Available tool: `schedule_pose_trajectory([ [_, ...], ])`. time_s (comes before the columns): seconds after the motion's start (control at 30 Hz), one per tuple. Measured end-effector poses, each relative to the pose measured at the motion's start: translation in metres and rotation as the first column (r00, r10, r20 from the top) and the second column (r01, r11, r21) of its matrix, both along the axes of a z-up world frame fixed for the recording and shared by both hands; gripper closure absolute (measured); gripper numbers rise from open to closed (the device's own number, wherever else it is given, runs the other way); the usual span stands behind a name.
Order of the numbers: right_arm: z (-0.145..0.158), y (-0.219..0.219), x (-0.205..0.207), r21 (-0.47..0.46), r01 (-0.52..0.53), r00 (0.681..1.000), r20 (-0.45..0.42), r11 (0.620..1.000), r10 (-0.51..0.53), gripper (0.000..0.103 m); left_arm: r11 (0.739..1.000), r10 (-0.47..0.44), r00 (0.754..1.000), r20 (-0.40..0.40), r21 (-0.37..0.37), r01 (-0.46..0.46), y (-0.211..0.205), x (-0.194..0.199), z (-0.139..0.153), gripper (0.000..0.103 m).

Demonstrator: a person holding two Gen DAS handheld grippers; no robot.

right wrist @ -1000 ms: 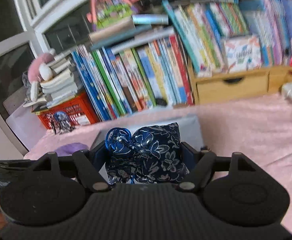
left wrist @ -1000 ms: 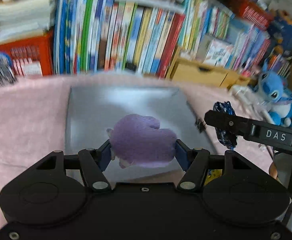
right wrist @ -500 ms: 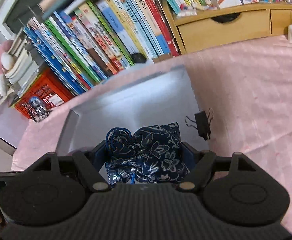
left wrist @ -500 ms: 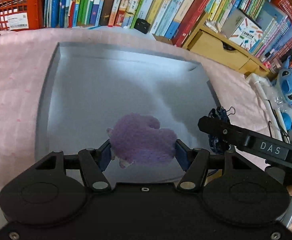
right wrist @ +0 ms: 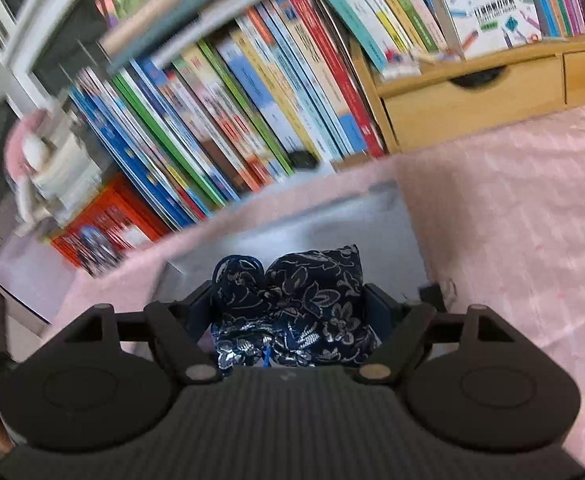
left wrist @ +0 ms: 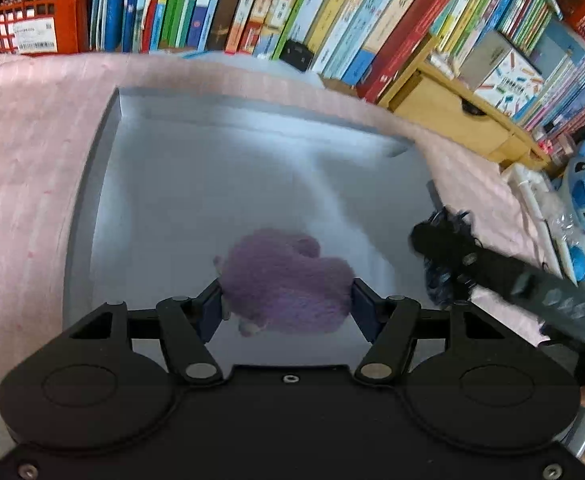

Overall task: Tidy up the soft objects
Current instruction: 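Open the right tool to drop the pouch in the tray while the left tool releases the plush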

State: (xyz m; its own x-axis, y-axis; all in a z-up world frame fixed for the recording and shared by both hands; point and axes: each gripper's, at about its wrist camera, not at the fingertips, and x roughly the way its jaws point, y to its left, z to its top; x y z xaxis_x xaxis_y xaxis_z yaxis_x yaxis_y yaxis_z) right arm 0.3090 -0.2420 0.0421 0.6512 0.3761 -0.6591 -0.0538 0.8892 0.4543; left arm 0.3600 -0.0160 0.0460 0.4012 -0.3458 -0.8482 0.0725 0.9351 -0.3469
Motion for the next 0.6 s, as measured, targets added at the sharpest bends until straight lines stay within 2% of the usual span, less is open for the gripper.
schedule_pose_trajectory([
  [0.07,-0.010,0.004,0.002,-0.038,-0.004,0.999,-0.050,0.999,0.002,0.023,1.000,-0.007,1.000,-0.015,0.008,0.007,-0.002,0.000,-0.005,0.041],
  [0.17,-0.018,0.004,-0.001,-0.042,-0.014,0.997,-0.081,0.999,0.011,0.023,1.000,-0.010,0.999,-0.032,0.012,0.010,-0.002,-0.001,-0.011,0.041],
  [0.27,-0.019,0.003,-0.004,-0.054,-0.019,0.996,-0.090,0.998,0.014,0.022,1.000,-0.006,0.999,-0.049,0.007,0.006,-0.001,-0.002,-0.015,0.041],
  [0.37,-0.018,0.000,-0.007,-0.047,-0.020,0.996,-0.086,0.999,0.016,0.017,1.000,-0.005,0.999,-0.048,0.008,0.006,0.001,-0.003,-0.015,0.040],
  [0.47,-0.015,-0.002,-0.009,-0.020,-0.024,0.997,-0.078,1.000,0.023,0.014,1.000,-0.005,0.999,-0.049,0.022,0.006,0.000,-0.004,-0.014,0.035],
  [0.6,-0.011,-0.003,-0.014,-0.012,-0.028,0.997,-0.071,1.000,0.027,0.012,0.997,-0.023,1.000,-0.011,0.073,0.023,-0.003,-0.009,-0.008,0.027],
])
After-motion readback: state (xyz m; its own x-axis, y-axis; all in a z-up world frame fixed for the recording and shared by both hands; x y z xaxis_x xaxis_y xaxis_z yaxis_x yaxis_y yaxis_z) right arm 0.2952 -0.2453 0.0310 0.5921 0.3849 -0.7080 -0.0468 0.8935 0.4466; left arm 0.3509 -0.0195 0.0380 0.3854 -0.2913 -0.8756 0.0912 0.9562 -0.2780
